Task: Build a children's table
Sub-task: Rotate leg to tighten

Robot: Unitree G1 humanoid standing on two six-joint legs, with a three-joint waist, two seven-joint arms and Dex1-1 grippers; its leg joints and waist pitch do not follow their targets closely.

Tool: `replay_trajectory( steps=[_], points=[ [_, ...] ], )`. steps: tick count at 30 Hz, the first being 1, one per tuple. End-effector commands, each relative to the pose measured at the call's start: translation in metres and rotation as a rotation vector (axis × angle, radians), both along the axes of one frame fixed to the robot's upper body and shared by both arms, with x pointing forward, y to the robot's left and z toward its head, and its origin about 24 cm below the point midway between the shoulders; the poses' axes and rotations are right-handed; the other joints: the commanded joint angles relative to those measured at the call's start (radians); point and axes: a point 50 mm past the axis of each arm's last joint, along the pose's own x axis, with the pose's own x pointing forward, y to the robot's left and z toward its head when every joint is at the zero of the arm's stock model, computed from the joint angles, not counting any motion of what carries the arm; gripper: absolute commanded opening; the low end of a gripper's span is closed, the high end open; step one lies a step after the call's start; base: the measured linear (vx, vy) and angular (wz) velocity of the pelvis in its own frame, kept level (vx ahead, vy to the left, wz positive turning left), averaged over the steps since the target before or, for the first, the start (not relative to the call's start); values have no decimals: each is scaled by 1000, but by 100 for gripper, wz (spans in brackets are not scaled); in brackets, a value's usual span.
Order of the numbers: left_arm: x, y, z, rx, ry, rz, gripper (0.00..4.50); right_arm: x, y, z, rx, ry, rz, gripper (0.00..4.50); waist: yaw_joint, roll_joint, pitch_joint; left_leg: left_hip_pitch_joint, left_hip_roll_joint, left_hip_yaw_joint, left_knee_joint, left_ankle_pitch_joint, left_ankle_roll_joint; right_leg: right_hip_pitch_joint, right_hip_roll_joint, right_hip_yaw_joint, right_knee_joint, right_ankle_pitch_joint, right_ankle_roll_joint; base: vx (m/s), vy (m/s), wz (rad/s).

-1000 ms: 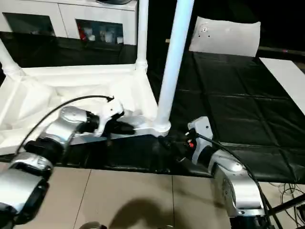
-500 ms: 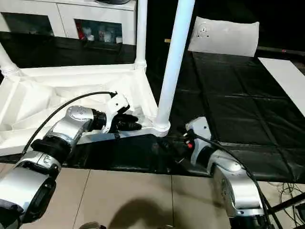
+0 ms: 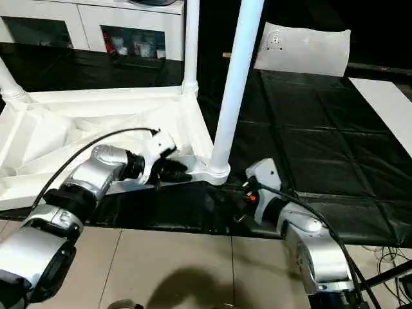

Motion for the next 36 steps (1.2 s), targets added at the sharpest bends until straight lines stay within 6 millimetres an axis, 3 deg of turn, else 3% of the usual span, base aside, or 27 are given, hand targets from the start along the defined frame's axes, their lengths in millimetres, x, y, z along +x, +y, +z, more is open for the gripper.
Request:
replay_trajectory(
  steps=[1,14,20,23,27,31,36],
  points=[
    [-1,2,-3,51,-8,-12,121,3,-1,4,-19,-22,7,450,1,-4,-67,-2,31,-4,-64,-147,63,62,-62,56,-90,-202,-159,0,0,0],
    [-1,6,-2,112,-40,-63,7,0,1,1,-51,-27,57,450,0,-6,-68,-3,31,-4,-63,-142,63,62,-61,56,-88,-190,-161,0,0,0],
    [-1,6,0,123,-47,-103,7,2,0,3,-54,-34,67,450,-1,-5,-72,-4,31,-4,-60,-114,71,65,-61,57,-78,-118,-185,0,0,0],
    [-7,5,1,120,-59,-218,7,4,0,5,-58,-39,76,450,-3,-8,-72,-4,31,-2,-59,-106,78,66,-61,58,-77,-98,-193,0,0,0],
    [-17,14,-4,192,-26,-358,7,11,-6,9,-84,-58,91,450,-1,-4,-70,1,33,-1,-61,-119,74,62,-64,59,-78,-117,-201,0,0,0],
    [-24,21,-3,155,0,-455,7,17,-12,15,-108,-62,152,450,2,-2,-67,7,36,2,-63,-160,56,58,-64,61,-82,-170,-197,0,0,0],
    [-31,28,-2,165,26,-543,7,16,-7,20,-92,-46,309,450,2,-3,-70,5,38,1,-62,-153,62,61,-65,60,-75,-131,-211,0,0,0]
  ],
)
